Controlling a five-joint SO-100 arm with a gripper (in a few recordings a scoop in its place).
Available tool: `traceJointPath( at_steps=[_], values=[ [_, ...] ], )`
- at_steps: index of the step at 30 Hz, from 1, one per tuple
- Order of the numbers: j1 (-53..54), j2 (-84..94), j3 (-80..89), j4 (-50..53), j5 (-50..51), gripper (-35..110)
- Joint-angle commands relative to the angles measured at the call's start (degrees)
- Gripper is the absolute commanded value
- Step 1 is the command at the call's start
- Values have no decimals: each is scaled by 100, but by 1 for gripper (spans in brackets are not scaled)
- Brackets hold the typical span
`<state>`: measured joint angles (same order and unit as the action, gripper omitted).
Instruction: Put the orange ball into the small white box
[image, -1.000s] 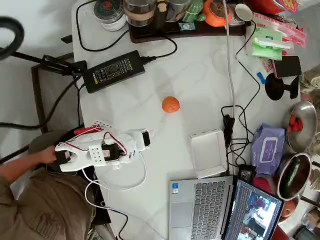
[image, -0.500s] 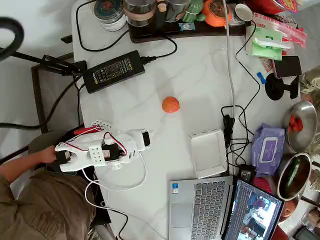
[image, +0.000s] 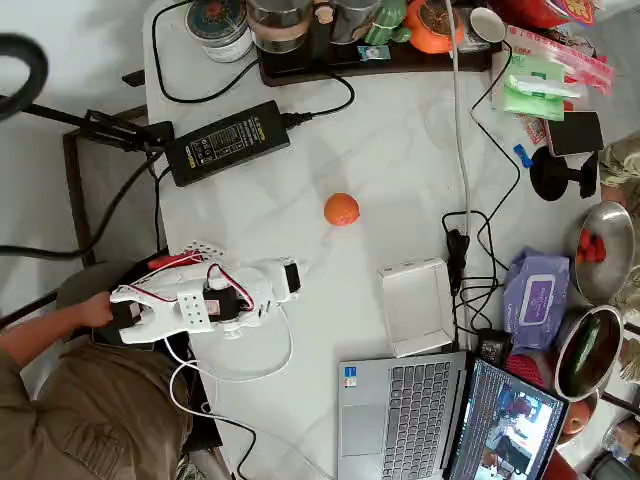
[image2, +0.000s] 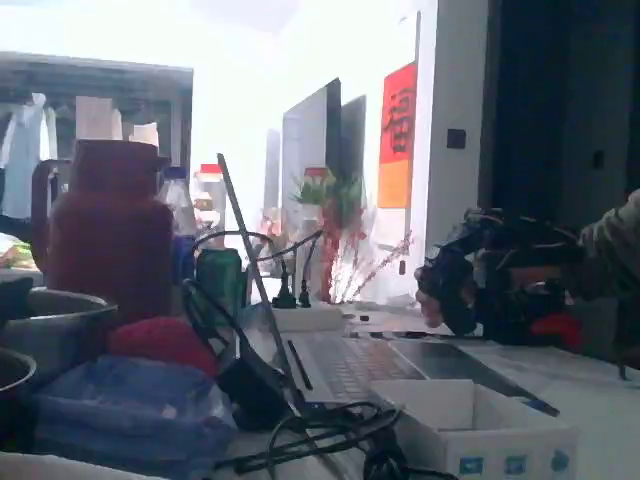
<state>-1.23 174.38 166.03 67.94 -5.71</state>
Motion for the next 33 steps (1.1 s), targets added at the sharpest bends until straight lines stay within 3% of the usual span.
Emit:
traceJointPath(
  at_steps=[1, 33],
  values=[
    [-18, 44, 35, 9, -35, 0],
    [-18, 53, -53, -9, -44, 0]
  ],
)
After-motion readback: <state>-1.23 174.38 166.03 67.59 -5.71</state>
